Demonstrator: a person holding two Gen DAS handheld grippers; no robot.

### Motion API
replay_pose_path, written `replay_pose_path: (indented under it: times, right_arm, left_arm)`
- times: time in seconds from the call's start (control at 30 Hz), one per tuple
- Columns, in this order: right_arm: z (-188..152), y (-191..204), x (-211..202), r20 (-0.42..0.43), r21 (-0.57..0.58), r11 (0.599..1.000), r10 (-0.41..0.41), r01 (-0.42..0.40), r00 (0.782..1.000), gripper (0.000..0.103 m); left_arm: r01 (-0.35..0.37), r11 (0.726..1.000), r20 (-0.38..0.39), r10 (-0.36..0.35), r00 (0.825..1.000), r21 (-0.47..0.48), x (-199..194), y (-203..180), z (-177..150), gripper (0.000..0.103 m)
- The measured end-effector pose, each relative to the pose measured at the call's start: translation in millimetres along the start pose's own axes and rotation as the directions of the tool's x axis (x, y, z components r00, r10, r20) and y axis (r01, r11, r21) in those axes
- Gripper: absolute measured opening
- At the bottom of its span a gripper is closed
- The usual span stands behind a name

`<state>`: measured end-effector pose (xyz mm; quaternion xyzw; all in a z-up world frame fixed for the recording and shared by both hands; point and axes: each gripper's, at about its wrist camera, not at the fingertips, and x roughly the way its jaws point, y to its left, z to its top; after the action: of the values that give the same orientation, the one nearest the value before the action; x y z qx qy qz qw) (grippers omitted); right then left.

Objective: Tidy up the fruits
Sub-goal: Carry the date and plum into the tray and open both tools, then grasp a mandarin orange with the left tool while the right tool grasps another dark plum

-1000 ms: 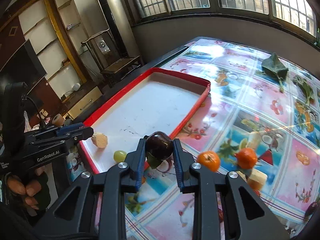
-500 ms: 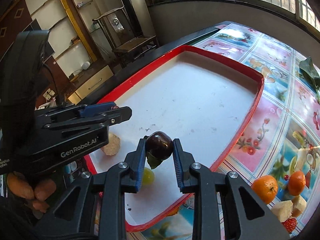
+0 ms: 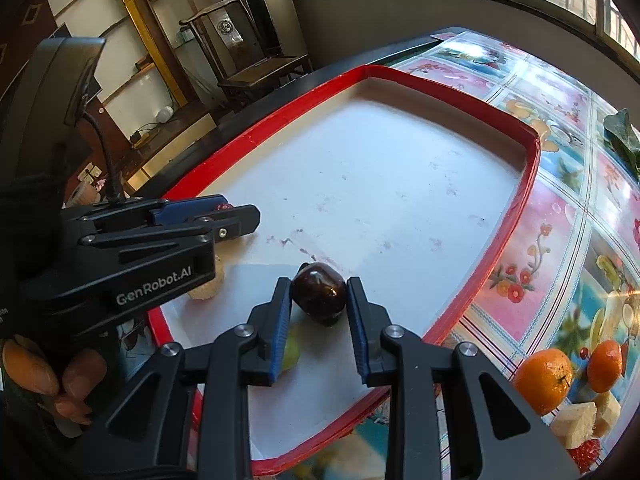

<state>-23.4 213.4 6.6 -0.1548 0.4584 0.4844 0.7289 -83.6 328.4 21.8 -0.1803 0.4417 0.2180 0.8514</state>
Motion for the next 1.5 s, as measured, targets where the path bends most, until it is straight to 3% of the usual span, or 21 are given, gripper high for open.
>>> replay_pose_path:
  times: [0.07, 0.13, 0.33, 0.53, 0.73, 0.9, 1.23, 1.5]
  right_arm:
    - [-2.0, -1.7, -6.2, 0.012, 0.011, 1.000, 0.007, -0.007, 1.000, 0.047]
    - [-3.3, -1.5, -13.4, 0.026, 0.015, 1.000, 0.013, -0.013, 1.000, 0.054]
    - [-13.5, -2.4, -52.9, 0.100, 0.005, 1.000, -0.010, 0.009, 0.995, 0.054]
    - [-45.1, -27.6, -104.5, 0.166, 0.066, 0.996, -0.068, 0.058, 0.984, 0.054]
    - [-84.1, -61.6, -138.9, 0.179, 0.166, 0.980, -0.140, 0.110, 0.974, 0.054]
    - [-110.2, -85.6, -160.9, 0.184, 0.244, 0.960, -0.187, 0.140, 0.965, 0.056]
    - [-162.4, -125.8, -192.0, 0.159, 0.377, 0.899, -0.301, 0.224, 0.940, 0.074]
    - [-203.4, -151.2, -216.0, 0.107, 0.480, 0.824, -0.395, 0.301, 0.912, 0.075]
  left_arm:
    - [0.003, 1.000, 0.012, -0.003, 1.000, -0.003, -6.0, -1.1, 1.1, 0.043]
    - [0.003, 1.000, 0.028, -0.003, 1.000, 0.001, -13.6, -3.8, 1.8, 0.043]
    - [0.008, 1.000, 0.067, -0.010, 0.998, 0.019, -34.8, -13.0, -5.3, 0.043]
    - [0.034, 0.998, 0.061, -0.037, 0.997, 0.055, -43.3, -34.9, -19.2, 0.043]
    - [0.080, 0.990, 0.047, -0.086, 0.995, 0.114, -52.9, -64.0, -32.3, 0.043]
    - [0.115, 0.978, 0.044, -0.125, 0.991, 0.174, -61.8, -91.6, -44.0, 0.049]
    - [0.179, 0.952, -0.010, -0.182, 0.983, 0.250, -62.4, -139.1, -66.3, 0.051]
    - [0.203, 0.931, -0.046, -0.198, 0.979, 0.305, -61.2, -168.0, -80.3, 0.053]
